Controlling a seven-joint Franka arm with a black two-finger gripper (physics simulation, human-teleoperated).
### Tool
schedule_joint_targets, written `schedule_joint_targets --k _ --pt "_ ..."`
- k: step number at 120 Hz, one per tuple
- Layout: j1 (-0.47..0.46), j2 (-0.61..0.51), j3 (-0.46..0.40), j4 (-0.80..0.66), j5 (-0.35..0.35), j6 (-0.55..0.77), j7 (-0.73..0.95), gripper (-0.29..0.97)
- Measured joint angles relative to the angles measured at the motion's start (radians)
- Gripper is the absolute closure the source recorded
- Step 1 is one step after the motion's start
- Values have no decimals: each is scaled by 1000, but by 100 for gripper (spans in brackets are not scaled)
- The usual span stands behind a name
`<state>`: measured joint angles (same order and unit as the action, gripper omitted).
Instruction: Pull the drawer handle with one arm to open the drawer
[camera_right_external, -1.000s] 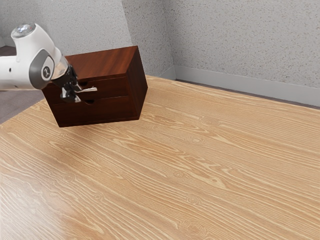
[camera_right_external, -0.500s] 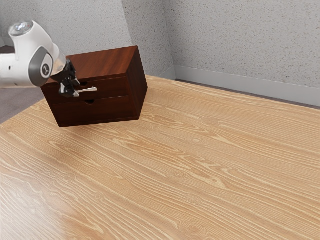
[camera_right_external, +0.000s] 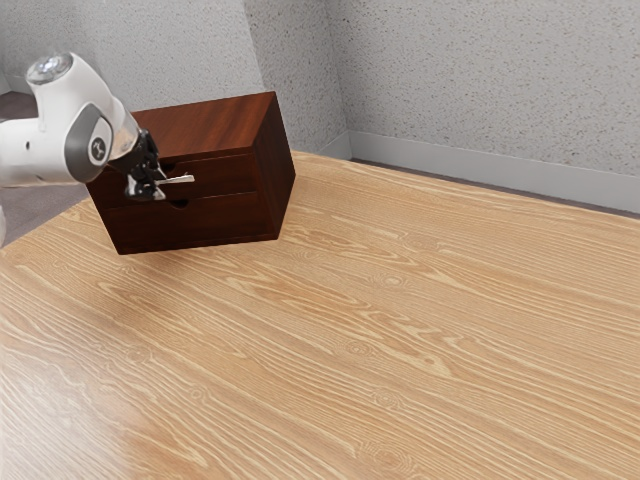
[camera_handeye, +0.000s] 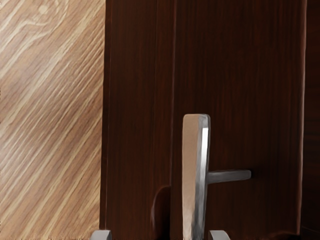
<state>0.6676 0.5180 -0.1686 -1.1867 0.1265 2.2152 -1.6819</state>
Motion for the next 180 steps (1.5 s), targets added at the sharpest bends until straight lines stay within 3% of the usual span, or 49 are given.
schedule_joint_targets --k 27,59,132,180 --pt "-1 -11 0 -19 -18 2 6 67" --pt "0 -51 7 -82 -39 3 11 72" --pt "2 -162 19 -239 -44 50 17 72" --pt "0 -206 28 -300 -48 67 22 65"
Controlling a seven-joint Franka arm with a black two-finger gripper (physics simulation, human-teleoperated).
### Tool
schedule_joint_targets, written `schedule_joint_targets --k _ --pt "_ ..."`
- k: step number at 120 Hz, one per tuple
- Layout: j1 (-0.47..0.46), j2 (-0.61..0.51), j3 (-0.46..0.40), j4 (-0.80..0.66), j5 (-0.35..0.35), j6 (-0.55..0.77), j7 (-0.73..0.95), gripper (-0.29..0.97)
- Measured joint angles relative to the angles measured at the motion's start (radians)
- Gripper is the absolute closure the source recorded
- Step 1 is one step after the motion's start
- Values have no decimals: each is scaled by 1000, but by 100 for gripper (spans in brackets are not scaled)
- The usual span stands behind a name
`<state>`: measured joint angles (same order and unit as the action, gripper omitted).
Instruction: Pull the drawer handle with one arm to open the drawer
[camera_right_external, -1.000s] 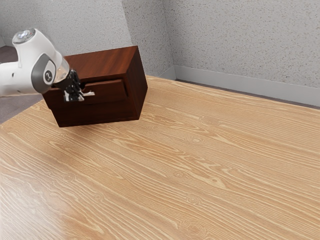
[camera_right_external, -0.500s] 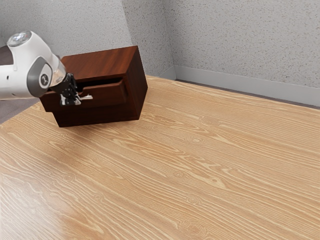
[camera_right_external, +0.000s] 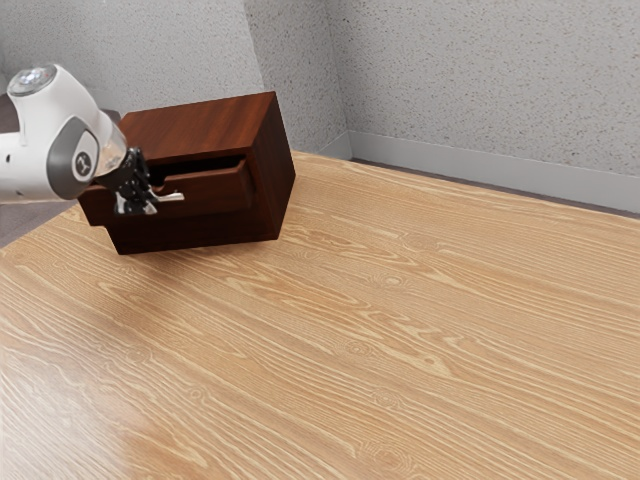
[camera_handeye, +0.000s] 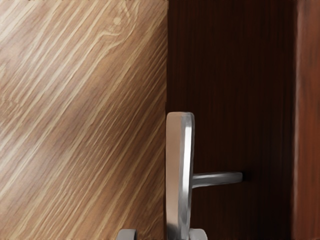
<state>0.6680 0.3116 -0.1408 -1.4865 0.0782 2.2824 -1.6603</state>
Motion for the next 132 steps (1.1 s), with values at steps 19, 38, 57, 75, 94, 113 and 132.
schedule_joint_targets --k 19,38,57,75,94,113,132 --pt "-6 -25 5 -38 -2 17 1 64" --pt "-7 -41 6 -61 -3 31 2 64" --pt "-8 -64 7 -84 -3 38 3 64" --pt "-8 -73 7 -113 -9 51 3 63" --pt "-11 -74 17 -126 -16 63 3 63" --pt "-13 -99 34 -158 -28 73 4 63" --pt "-25 -117 36 -184 -32 81 4 63"
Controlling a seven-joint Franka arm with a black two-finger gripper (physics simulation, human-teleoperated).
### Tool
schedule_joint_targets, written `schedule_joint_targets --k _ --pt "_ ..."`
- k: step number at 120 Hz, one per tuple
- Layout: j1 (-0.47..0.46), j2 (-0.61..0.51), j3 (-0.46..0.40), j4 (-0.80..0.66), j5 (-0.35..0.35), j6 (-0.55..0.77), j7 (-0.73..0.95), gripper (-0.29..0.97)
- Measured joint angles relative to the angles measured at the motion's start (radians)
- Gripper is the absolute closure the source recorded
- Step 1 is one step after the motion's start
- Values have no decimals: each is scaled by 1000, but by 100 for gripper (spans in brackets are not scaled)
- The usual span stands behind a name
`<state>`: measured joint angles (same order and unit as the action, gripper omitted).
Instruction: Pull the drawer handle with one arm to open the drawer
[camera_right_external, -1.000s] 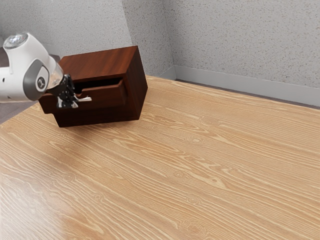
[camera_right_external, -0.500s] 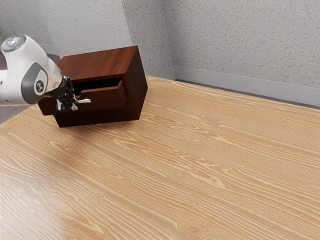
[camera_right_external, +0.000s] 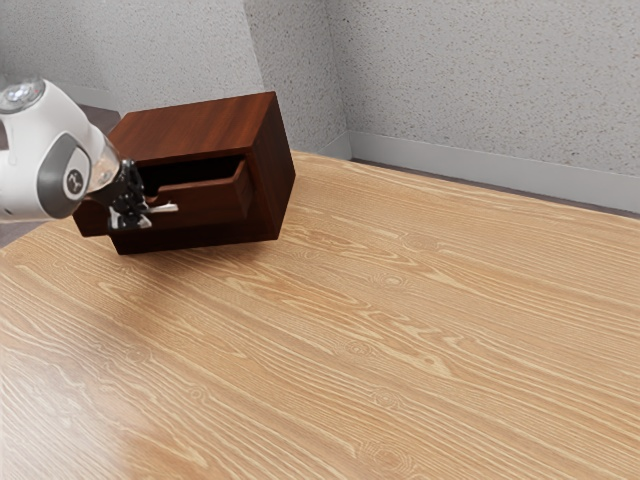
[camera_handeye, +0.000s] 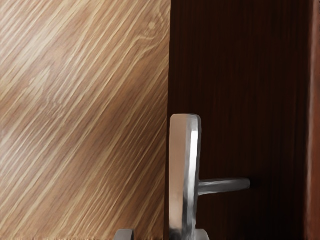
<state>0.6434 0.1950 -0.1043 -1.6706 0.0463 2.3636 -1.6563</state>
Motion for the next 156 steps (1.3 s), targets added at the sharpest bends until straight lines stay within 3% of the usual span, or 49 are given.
schedule_joint_targets --k 156 --pt "-21 -159 21 -193 -11 35 -2 64"
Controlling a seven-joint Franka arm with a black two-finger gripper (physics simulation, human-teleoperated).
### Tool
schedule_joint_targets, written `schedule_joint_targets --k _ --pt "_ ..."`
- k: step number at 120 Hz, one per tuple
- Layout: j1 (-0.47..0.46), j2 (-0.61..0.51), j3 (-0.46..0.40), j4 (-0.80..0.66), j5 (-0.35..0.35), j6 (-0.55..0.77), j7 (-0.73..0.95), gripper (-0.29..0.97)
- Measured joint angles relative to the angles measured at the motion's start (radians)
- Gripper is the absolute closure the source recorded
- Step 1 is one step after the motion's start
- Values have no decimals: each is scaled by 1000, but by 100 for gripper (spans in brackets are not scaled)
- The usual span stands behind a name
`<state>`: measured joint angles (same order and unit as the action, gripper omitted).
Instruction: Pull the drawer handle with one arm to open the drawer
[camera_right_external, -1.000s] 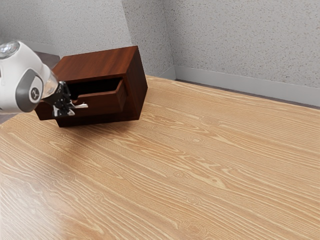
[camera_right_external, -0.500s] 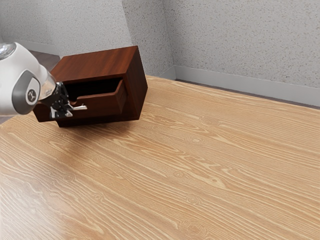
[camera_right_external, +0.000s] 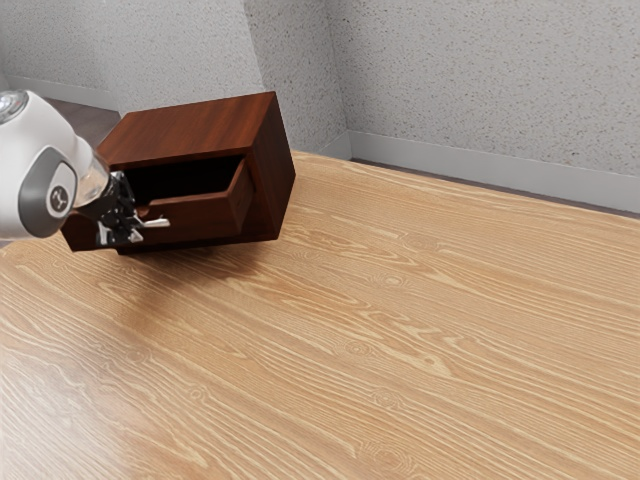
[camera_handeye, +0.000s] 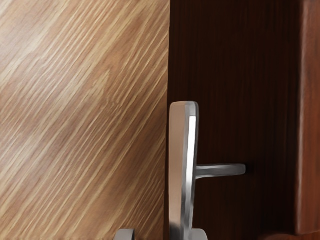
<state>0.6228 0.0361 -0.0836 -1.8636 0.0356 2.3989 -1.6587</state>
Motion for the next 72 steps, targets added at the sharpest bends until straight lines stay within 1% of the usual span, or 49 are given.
schedule_joint_targets --k 72 --pt "-12 -67 13 -74 -5 1 0 64"
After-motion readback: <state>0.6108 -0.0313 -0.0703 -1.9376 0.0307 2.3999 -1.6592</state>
